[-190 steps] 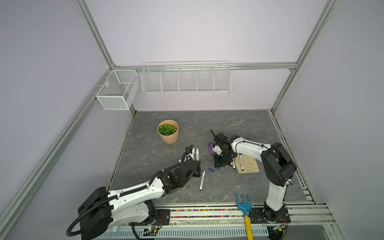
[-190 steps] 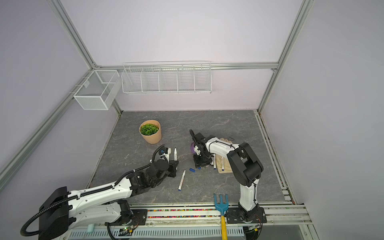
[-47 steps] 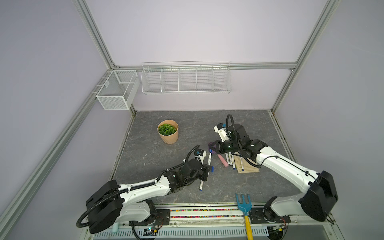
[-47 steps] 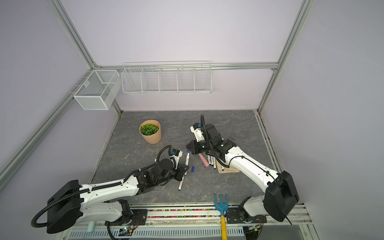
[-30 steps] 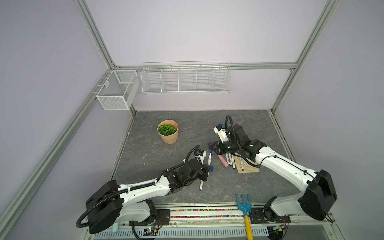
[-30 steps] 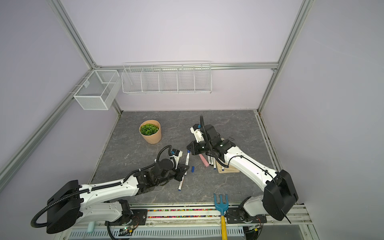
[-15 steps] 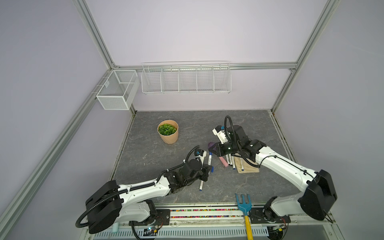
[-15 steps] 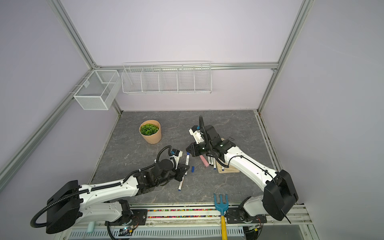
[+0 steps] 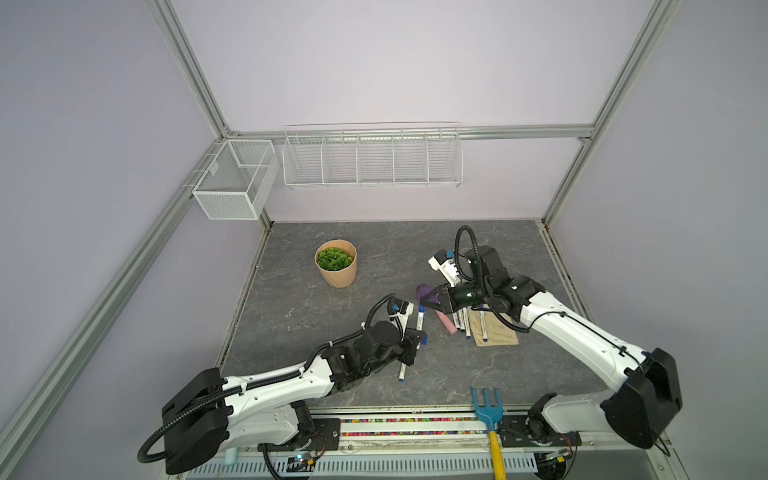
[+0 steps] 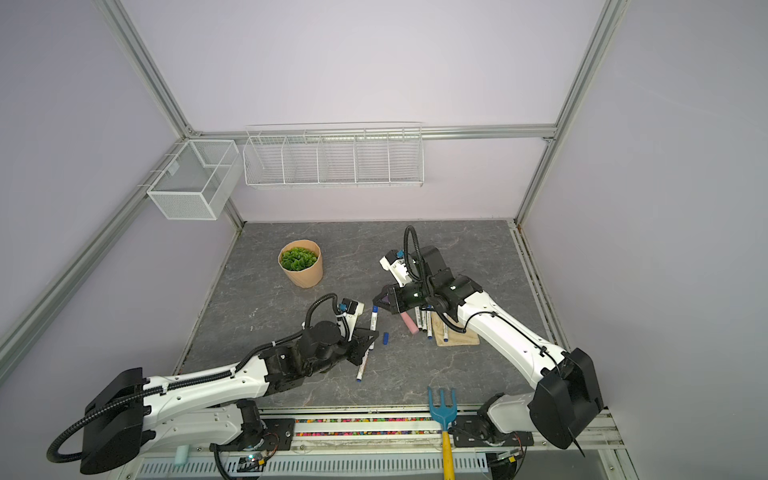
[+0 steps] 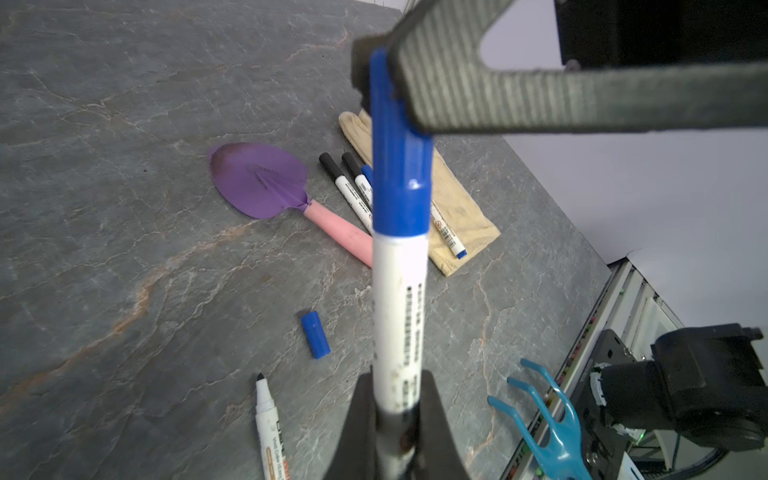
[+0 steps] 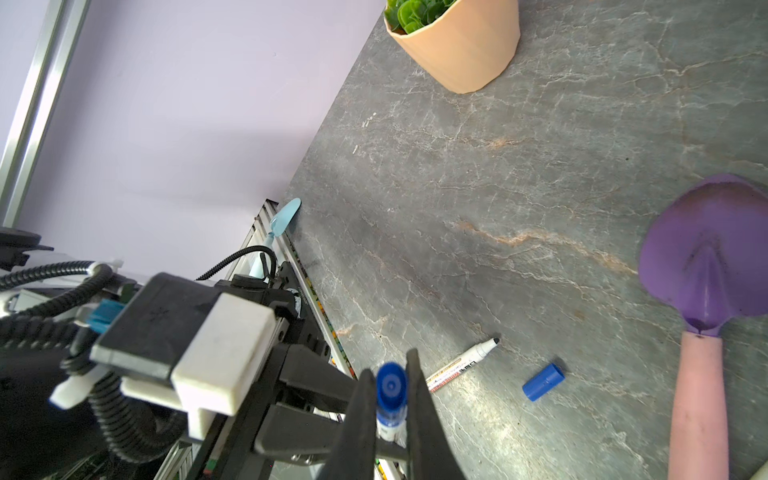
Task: Insert the pens into the pen caps
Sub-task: 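Press the blue cap down onto the marker tip held by the left gripper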
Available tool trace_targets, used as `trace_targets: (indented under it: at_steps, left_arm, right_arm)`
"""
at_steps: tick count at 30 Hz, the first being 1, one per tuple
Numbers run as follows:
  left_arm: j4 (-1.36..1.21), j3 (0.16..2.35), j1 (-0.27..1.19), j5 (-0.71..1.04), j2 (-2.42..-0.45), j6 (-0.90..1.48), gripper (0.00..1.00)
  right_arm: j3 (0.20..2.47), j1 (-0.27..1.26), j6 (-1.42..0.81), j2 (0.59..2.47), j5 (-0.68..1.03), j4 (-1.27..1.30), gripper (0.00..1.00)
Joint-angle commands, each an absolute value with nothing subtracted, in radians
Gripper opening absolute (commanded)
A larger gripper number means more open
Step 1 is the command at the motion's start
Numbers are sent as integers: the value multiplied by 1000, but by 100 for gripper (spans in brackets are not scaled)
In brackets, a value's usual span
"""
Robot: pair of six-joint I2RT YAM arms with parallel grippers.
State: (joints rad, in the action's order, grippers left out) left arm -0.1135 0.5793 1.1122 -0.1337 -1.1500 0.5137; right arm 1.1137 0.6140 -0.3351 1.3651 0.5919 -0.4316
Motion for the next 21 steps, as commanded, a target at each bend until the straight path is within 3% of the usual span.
trace_targets:
  at_steps: [1, 7, 14, 21]
  left_arm:
    - [-291, 637, 1085, -263, -1117, 495, 0]
    - [-290, 651, 1083, -265, -1121, 474, 0]
    - [-315, 725, 1031, -214, -1121, 428, 0]
    - [-303, 880, 1008, -117, -1178, 368, 0]
  right_arm:
    - [1066, 657, -295, 1382, 807, -691, 8]
    - [1042, 680, -283, 1406, 786, -750, 7]
    - [1058, 710, -243, 1472, 585, -845, 7]
    - [1075, 734, -223, 1537, 511, -860, 7]
